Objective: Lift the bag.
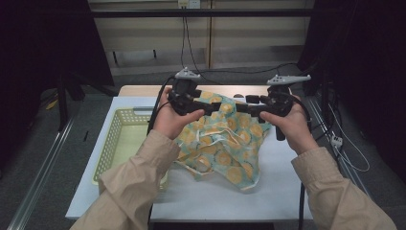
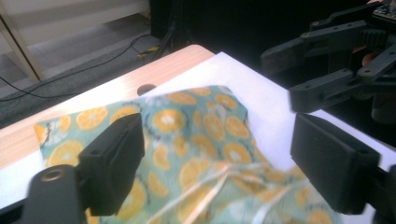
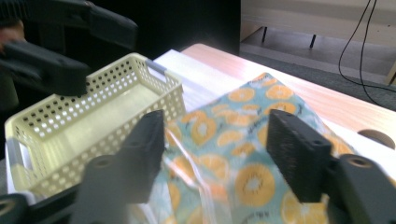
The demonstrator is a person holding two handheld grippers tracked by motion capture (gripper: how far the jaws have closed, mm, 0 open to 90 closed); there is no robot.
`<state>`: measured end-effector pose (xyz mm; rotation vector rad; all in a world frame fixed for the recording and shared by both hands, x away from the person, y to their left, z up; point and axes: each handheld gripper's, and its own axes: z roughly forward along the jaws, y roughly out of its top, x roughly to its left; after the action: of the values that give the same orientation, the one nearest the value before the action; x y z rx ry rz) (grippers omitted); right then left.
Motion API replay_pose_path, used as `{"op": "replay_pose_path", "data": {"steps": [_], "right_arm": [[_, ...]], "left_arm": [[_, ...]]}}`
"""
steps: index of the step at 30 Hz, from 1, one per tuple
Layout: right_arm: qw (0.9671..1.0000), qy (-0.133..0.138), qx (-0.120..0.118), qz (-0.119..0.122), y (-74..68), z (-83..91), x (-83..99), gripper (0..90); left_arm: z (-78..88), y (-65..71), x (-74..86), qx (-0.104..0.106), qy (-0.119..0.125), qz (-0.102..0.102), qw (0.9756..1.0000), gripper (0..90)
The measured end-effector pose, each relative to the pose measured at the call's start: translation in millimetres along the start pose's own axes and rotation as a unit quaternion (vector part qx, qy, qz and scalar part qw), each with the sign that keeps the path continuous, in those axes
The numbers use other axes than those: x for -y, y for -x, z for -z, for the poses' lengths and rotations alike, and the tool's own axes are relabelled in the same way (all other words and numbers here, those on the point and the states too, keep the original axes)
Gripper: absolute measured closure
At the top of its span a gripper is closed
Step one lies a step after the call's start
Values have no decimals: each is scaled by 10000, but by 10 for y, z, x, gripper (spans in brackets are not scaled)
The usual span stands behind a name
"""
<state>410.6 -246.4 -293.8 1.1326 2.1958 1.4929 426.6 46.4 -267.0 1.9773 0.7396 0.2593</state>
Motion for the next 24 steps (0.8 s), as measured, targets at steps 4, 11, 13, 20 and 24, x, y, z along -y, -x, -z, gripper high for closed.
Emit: {"op": "replay_pose_path", "data": {"steps": [4, 11, 13, 20, 24], "right_arm": [[9999, -96, 41, 99, -30, 52, 194, 304], [9998, -100, 126, 117, -33, 200, 587, 268], [9996, -187, 143, 168, -30, 225, 707, 263], [9992, -280, 194, 204, -44, 299, 1064, 250], [9989, -339, 225, 222, -70, 338, 1226, 250]], "left_arm": [[149, -58, 247, -24, 57, 47, 10000, 138], [331, -113, 725, -58, 41, 80, 9999, 106], [373, -120, 862, -11, -6, 20, 10000, 105], [527, -117, 1234, 27, -17, 58, 10000, 100], [613, -106, 1399, 23, -26, 130, 9999, 96]]}}
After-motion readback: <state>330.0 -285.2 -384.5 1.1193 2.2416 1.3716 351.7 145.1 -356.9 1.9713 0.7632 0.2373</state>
